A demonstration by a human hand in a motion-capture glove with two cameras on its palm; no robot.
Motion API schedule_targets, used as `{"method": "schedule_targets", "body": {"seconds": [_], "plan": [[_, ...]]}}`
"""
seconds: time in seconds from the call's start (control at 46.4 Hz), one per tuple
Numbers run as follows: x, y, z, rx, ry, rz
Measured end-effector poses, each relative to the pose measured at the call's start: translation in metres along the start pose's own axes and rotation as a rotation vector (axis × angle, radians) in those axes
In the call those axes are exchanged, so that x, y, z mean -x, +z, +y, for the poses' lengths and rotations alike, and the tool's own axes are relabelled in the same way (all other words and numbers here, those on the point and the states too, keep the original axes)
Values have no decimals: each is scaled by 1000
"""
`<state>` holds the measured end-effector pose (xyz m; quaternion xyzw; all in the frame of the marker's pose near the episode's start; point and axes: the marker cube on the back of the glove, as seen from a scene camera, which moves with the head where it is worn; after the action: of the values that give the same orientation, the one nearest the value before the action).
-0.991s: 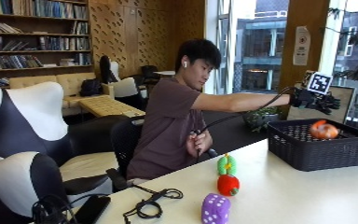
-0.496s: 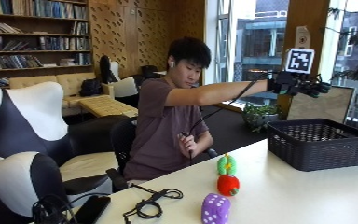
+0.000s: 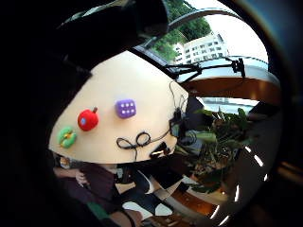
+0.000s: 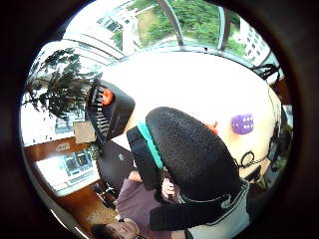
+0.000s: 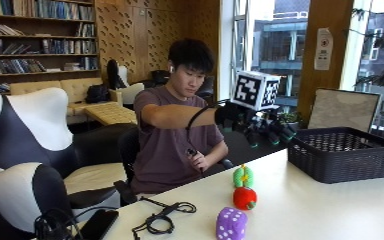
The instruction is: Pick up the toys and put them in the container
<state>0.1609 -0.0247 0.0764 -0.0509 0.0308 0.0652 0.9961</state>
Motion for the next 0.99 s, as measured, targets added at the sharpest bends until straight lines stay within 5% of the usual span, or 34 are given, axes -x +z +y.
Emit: {"method": "schedule_targets", "body": {"seconds": [0.366,0.474,0.625,0.84,0.991], "plan": [[-83,191,-10,176,144,-98],[-80,233,-13,103,154,-129],[-84,246,-18,-288,182,-70],[-86,257,-33,-387,202,-41],[-86,243,-44,-284,179,-83]]}}
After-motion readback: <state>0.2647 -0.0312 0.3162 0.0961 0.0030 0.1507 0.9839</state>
